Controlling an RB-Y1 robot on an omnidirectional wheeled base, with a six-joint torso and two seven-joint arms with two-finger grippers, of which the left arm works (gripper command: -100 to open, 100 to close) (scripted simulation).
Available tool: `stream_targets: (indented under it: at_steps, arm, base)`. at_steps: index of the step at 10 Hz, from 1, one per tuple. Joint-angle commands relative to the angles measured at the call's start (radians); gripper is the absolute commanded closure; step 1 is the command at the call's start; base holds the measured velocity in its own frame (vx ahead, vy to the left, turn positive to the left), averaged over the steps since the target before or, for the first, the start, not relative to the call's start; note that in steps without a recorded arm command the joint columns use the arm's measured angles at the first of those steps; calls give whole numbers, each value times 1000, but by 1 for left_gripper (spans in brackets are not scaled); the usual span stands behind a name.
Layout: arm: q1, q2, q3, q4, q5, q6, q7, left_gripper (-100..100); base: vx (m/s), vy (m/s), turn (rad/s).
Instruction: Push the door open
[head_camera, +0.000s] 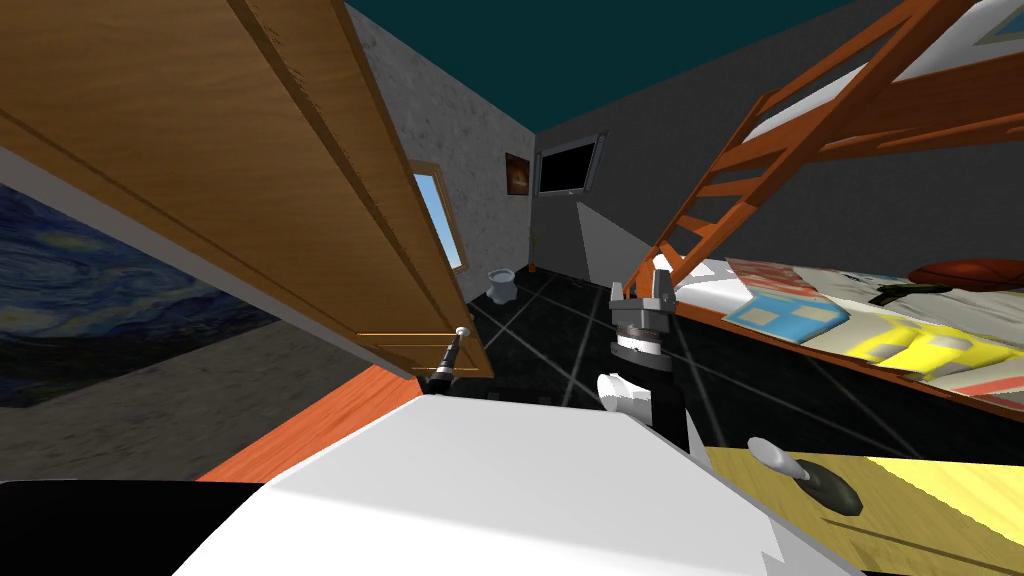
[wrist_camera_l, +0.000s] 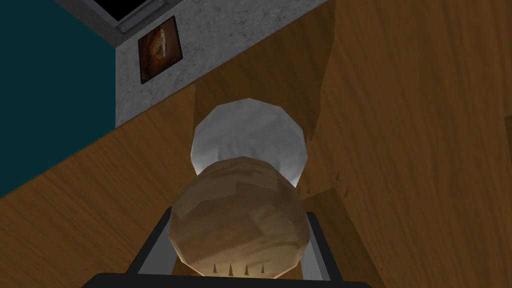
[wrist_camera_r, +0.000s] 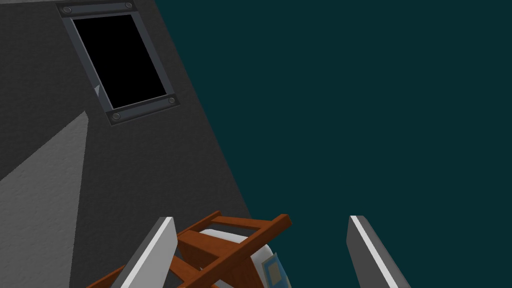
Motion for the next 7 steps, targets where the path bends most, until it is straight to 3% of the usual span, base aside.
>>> stream_targets:
  at_steps: [1, 7]
  arm:
    - [-6, 2, 5, 3, 9, -3, 30, 100]
    - [-36, -24, 6, 19, 65, 3, 188, 100]
  base:
    - [1, 15, -27]
    - [0, 23, -37]
